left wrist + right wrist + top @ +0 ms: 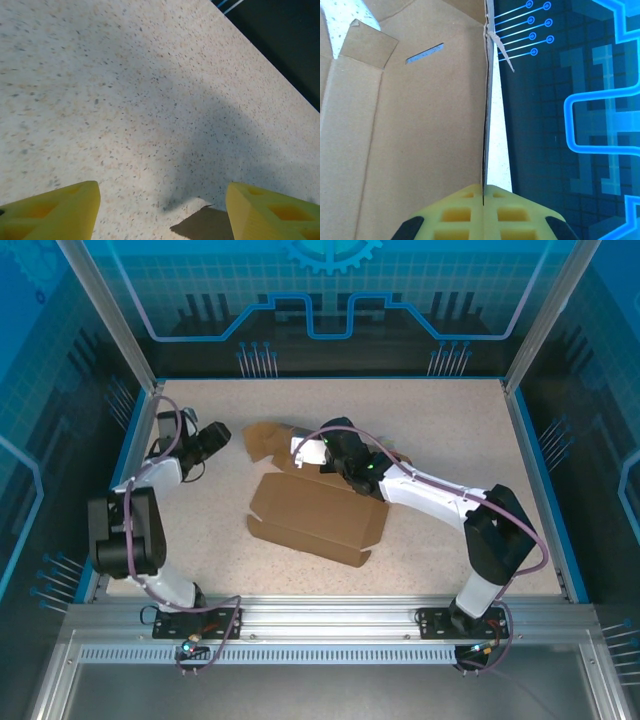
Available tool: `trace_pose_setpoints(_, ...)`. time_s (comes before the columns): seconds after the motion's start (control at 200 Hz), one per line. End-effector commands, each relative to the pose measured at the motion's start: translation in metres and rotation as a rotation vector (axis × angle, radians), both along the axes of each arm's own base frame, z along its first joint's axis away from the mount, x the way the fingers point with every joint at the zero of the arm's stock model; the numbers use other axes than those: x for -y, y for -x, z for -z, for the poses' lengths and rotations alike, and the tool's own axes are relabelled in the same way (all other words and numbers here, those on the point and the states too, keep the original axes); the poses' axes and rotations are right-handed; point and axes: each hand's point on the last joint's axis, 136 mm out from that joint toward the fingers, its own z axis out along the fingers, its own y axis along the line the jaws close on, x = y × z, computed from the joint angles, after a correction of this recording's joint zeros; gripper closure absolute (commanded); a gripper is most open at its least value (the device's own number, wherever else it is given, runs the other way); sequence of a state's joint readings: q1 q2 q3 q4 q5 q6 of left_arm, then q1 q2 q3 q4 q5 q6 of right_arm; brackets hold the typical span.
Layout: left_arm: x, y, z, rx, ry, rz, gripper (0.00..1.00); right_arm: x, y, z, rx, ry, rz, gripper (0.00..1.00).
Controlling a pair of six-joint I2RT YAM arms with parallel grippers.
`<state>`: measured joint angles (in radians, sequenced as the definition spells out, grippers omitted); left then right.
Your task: Fold the paper box
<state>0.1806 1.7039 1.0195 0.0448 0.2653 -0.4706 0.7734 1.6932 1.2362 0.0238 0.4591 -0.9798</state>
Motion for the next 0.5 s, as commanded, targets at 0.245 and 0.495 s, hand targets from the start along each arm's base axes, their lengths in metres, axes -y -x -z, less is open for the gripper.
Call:
trace_pose_setpoints(0.245,0.031,-0.019,0.014,-0.035,0.144,0.175,0.32,-0.019,-0.008,0.01,0.067,0.044,-0.028,1.0)
trace_pose_setpoints(0.495,0.042,-0.023,0.018,-0.028,0.164,0.234,0.32,-0.025,-0.01,0.014,0.066,0.049,-0.035,1.0)
